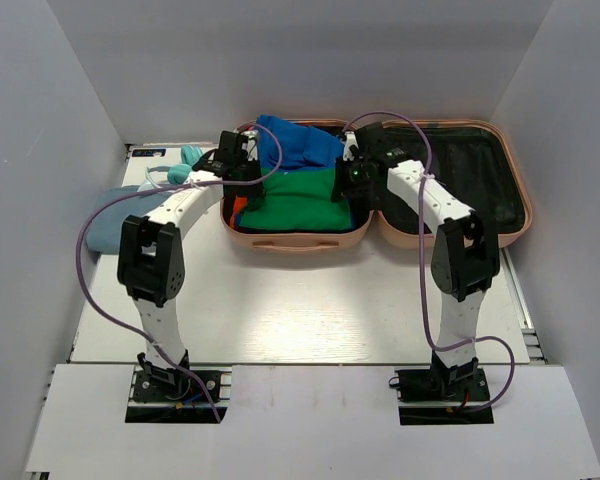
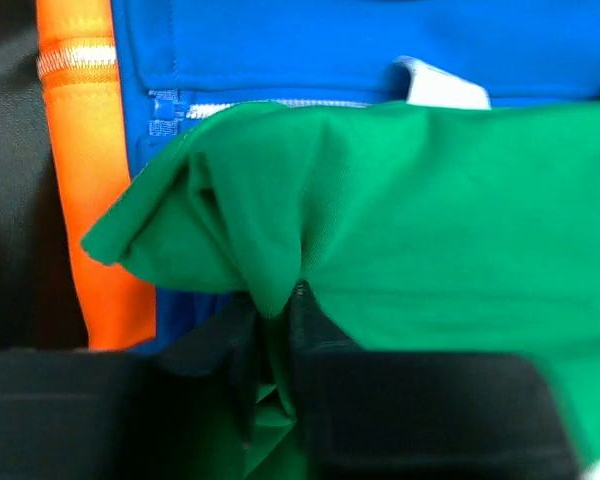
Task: Pack the luggage
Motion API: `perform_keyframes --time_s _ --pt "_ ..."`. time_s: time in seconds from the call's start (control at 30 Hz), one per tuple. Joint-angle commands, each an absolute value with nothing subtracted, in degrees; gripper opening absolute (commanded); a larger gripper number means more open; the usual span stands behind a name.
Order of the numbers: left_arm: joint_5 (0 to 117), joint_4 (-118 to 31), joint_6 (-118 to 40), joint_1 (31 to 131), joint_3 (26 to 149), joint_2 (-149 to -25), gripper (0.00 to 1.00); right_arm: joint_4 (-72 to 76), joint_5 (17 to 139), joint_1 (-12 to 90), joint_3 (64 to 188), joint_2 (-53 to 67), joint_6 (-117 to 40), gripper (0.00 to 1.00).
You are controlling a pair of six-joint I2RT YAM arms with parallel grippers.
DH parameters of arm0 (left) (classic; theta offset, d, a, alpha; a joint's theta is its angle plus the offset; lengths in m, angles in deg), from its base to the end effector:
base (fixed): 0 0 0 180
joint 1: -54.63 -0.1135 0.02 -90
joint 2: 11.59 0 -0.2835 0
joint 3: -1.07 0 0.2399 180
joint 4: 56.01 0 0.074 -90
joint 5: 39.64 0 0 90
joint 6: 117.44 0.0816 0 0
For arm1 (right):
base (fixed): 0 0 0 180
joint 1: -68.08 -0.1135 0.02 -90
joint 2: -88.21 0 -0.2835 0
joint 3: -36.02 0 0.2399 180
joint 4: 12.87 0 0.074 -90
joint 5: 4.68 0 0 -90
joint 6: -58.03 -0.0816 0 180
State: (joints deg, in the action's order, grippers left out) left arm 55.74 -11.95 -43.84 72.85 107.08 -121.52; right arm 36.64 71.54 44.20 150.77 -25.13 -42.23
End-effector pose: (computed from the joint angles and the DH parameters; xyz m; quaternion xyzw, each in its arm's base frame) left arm 0.4344 -0.1511 0.2483 0.0316 0.9321 -0.1484 0.3289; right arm 0.4260 0.2099 0.2656 -0.1525 0.9155 0.2113 0.3064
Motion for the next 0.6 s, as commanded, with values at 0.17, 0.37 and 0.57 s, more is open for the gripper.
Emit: perform_keyframes --time_s 0.17,0.37,0.57 --pt "51.3 -8.8 -46.1 70.5 110.2 -117.8 0.99 41.2 69.0 46.0 156.7 -26.7 -39.1 0.59" --pt "49.2 -7.0 -47.6 67.4 112.7 -111.4 0.99 43.9 74.0 46.6 160.9 -21.7 -38.0 0.79" --pt "38.6 7.9 -43.6 61.6 118.8 -115.1 0.99 46.9 76.9 47.1 157.9 -15.9 -37.3 0.9"
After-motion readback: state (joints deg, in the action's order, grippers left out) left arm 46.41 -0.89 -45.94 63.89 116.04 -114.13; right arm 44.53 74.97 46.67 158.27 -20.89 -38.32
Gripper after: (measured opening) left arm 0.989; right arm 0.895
